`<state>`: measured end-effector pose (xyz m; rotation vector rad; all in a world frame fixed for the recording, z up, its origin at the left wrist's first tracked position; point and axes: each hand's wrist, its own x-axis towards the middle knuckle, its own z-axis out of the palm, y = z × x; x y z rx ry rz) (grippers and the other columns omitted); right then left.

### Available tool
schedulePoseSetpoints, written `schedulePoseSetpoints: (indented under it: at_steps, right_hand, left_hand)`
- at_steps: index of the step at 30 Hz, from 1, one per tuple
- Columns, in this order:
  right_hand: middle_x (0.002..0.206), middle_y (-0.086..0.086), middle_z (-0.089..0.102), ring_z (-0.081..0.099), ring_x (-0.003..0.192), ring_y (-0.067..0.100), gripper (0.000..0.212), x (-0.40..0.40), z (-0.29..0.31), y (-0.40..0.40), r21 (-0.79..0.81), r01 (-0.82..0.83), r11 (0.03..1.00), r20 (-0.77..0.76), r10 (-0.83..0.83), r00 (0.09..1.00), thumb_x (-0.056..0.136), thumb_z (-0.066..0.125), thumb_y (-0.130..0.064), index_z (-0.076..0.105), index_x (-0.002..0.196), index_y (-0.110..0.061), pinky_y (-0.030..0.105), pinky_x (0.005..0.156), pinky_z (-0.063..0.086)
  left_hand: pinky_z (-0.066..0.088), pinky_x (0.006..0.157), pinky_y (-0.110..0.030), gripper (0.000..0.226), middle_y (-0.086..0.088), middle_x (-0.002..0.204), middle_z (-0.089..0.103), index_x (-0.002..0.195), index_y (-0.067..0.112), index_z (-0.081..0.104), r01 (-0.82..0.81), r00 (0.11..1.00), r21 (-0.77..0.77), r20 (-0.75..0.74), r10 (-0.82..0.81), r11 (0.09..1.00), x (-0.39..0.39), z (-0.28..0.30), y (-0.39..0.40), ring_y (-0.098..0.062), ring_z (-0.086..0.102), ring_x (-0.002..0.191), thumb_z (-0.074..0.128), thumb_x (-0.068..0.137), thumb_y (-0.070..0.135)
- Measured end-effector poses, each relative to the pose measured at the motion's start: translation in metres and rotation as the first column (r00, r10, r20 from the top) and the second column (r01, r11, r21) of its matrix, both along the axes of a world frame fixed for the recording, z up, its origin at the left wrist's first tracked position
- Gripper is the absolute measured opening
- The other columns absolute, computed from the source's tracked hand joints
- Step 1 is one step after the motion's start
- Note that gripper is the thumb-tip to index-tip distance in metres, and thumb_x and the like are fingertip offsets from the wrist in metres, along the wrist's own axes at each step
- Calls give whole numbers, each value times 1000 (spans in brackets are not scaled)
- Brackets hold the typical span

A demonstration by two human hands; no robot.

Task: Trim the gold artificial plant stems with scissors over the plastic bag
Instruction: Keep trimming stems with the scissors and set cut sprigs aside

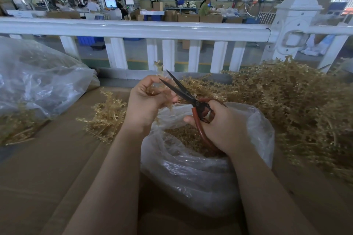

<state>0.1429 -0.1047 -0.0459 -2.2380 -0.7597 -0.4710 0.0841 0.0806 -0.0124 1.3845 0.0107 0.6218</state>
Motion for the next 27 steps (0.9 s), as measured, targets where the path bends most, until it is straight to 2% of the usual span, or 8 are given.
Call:
schedulePoseSetpoints:
  at_steps: [4,8,13,18,22,27]
  right_hand:
    - [72,-16,58,59,72,3,60,0,0,1,16,-3,1000,14,3,1000,69,52,-86,59,84,-29,30,66,54]
    - [77,-13,64,62,77,6,62,1,0,1,41,0,999,-18,1,1000,69,55,-84,65,95,-29,33,70,55]
    - [77,-9,66,63,75,9,61,2,0,1,20,14,1000,-30,-13,999,72,60,-80,65,94,-23,38,71,56]
    - [82,-11,68,65,81,10,60,1,1,0,51,-26,998,-94,31,995,71,60,-80,66,100,-27,38,75,57]
    - [76,-14,64,63,76,7,59,0,2,0,35,-3,999,-75,6,997,69,54,-84,63,94,-31,32,71,55]
    - [78,-13,67,63,78,6,50,0,0,-1,45,16,999,-21,-15,1000,76,66,-75,66,95,-29,29,70,55]
  left_hand:
    - [58,69,-36,33,-21,80,72,103,-9,61,35,999,72,-25,-33,997,0,-1,-2,-24,71,70,77,75,-2]
    - [55,72,-41,24,-12,75,74,97,2,65,75,996,166,-53,-67,983,1,-2,-7,-22,70,70,77,76,-4]
    - [56,66,-32,25,-11,74,74,96,6,65,109,993,142,-54,-102,984,0,-1,-8,-21,70,68,76,77,-6]
    - [54,63,-23,25,-5,72,74,93,7,64,154,988,108,-27,-152,982,-1,-1,-10,-17,70,66,73,77,-10]
    - [55,64,-25,26,-4,72,75,94,10,65,175,985,128,-28,-172,976,-1,-2,-11,-16,71,66,73,77,-8]
    - [57,65,-27,28,-3,72,74,92,14,68,148,989,134,-20,-147,980,0,-4,-11,-17,71,66,74,77,-8]
